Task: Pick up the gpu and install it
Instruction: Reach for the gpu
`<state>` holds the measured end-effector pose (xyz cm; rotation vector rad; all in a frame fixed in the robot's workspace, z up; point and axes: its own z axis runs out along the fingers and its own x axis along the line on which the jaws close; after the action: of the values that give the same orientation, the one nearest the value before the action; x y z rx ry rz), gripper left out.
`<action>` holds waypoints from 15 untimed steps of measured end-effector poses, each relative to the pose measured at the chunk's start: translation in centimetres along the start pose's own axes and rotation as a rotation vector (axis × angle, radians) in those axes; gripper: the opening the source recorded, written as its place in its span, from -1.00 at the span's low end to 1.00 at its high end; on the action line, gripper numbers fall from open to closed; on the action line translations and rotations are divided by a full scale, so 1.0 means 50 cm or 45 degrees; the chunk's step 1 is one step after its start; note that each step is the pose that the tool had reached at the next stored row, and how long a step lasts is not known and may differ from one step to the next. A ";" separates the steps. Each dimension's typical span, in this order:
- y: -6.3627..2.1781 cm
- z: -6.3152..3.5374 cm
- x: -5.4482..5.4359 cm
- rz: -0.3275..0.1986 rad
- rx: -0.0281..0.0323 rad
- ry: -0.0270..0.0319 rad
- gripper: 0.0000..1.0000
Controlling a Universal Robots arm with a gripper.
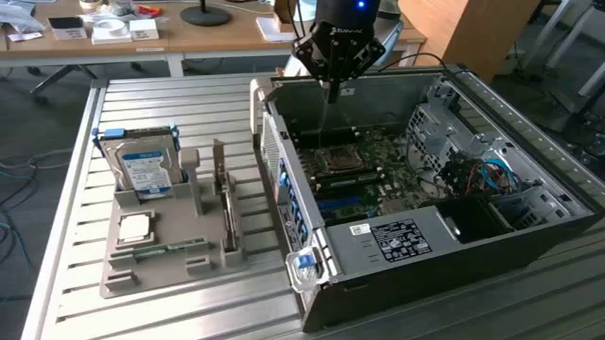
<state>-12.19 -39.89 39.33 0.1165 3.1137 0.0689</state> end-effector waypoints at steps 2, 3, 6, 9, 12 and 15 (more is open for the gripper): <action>0.000 0.000 0.000 0.000 0.0001 0.0000 -0.79; 0.000 0.000 0.000 0.000 0.0001 0.0000 -0.79; 0.000 0.000 0.000 0.000 0.0001 0.0000 -0.79; 0.000 0.000 0.001 0.000 -0.0001 -0.0001 -0.79; 0.000 0.000 0.003 0.000 -0.0001 -0.0001 -0.79; -0.001 0.000 0.008 0.000 0.0002 0.0000 -0.79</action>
<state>-12.60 -39.89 39.33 0.1167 3.1137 0.0687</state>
